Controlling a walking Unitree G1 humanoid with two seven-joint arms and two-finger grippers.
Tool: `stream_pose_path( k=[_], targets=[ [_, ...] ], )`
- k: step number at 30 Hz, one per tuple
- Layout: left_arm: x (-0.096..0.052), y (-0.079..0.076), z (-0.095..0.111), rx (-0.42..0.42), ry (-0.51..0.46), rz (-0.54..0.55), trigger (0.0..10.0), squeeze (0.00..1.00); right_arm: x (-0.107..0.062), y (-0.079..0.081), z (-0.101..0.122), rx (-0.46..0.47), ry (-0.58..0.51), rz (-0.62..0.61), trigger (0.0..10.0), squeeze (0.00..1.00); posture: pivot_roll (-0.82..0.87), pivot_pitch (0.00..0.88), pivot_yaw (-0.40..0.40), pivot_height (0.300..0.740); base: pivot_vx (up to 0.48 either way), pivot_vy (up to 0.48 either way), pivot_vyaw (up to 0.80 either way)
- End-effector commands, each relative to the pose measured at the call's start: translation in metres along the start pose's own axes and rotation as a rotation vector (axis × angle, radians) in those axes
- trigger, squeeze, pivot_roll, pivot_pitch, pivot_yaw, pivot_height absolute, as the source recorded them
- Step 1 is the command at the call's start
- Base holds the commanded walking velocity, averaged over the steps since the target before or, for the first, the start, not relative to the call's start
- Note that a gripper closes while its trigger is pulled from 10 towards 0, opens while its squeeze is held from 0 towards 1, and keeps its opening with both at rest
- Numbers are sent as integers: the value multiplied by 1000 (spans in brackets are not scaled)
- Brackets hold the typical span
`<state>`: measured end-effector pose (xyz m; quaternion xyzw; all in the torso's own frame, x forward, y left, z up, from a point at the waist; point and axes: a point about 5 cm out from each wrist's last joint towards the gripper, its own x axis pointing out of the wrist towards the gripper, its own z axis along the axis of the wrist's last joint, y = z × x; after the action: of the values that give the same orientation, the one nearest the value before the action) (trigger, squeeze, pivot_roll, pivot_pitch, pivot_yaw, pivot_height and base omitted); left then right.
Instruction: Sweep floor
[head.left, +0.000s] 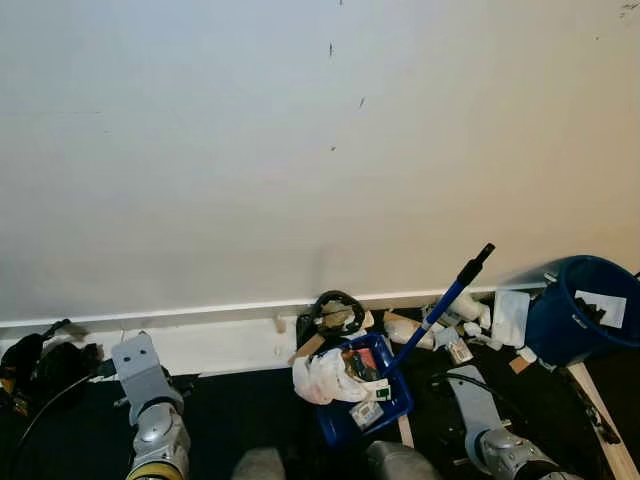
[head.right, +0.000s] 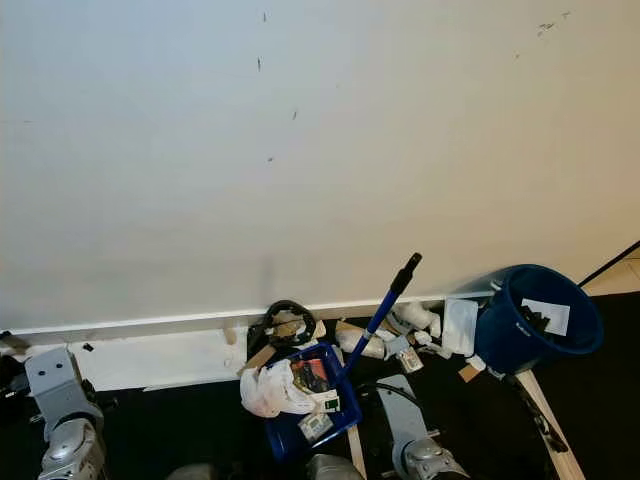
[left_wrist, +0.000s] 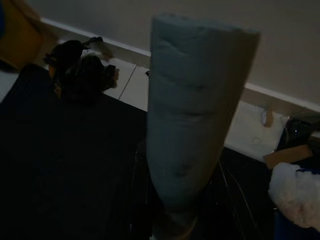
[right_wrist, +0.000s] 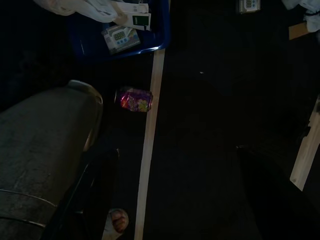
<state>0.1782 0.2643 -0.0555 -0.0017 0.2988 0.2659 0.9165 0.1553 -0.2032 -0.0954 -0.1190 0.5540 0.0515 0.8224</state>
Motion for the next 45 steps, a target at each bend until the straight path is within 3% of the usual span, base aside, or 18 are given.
stream_pose_path(
  k=[1,5,13,15,20,28,37,45],
  targets=[
    [0,-7,2,23,-10,-26,10000,0,-1,-4,-6,-5,13,-8,10000,0,151,0,-99,740,0,0,0],
    [-3,-19,-11,264,60,-152,10000,0,-1,-1,-12,6,23,-9,10000,0,152,0,-96,740,0,0,0],
    [-11,-33,-28,322,157,-250,10000,12,0,9,-16,14,23,5,10000,0,157,0,-102,740,0,0,0],
    [-17,-29,-45,438,262,-232,10000,0,0,11,-16,-3,21,11,10000,0,160,0,-104,740,0,0,0],
    [-22,-23,-57,504,331,-227,10000,0,0,12,-18,-25,26,18,10000,0,163,0,-103,740,0,0,0],
    [-19,-17,-54,530,336,-210,10000,0,0,14,-17,-44,26,26,10000,0,166,0,-99,740,0,0,0],
    [-15,-21,-47,526,308,-210,10000,0,0,15,-12,-46,11,26,10000,0,170,0,-96,740,0,0,0],
    [-13,-22,-42,575,282,-217,10000,0,1,21,-1,-38,-16,32,10000,0,181,0,-71,740,0,0,0]
  ],
)
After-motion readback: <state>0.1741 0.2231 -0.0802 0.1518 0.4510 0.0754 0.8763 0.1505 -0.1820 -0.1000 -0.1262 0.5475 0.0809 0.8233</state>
